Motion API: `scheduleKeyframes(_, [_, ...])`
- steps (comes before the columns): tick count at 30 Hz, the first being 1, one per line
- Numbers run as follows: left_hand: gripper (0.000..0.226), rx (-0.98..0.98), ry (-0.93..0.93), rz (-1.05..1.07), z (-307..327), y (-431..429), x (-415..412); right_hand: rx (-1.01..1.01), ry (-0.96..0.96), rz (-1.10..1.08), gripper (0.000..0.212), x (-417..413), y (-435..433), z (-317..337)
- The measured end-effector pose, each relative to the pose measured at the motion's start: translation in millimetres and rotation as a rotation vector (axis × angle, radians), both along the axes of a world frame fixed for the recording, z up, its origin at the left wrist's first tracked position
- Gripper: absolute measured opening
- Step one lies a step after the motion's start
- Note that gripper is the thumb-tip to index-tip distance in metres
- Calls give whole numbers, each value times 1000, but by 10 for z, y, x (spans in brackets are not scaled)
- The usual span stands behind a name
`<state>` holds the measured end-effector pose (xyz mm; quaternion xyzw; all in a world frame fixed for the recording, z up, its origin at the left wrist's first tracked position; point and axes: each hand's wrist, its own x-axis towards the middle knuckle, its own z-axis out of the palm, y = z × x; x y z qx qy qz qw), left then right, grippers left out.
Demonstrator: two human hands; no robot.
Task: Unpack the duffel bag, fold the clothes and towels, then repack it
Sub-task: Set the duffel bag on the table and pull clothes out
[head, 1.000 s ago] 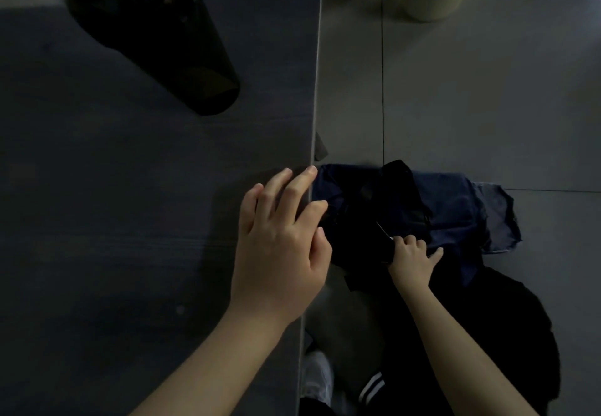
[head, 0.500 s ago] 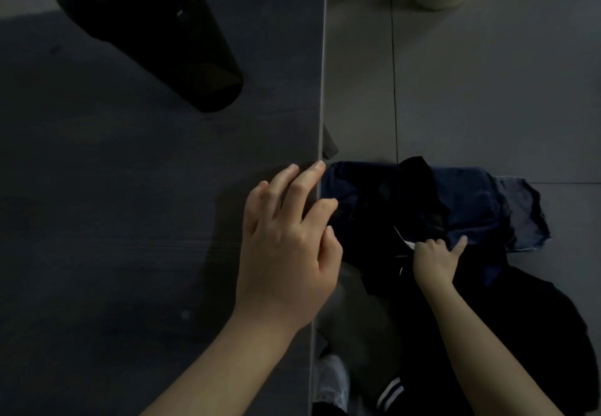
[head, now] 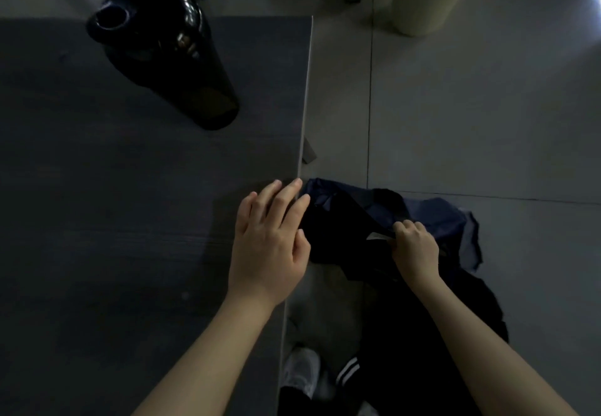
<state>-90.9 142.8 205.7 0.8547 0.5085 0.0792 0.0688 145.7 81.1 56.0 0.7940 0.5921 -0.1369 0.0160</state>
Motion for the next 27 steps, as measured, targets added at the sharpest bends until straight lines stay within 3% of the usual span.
scheduleKeyframes(10, [55, -77, -4, 34, 33, 13, 1, 223, 52, 35, 36, 87, -77, 888])
scheduleKeyframes(18, [52, -150, 28, 77, 87, -35, -34, 264, 56, 27, 32, 116, -320, 1625])
scheduleKeyframes(27, [48, -488, 133, 286, 624, -449, -644, 241, 68, -120, 15, 43, -767, 2841])
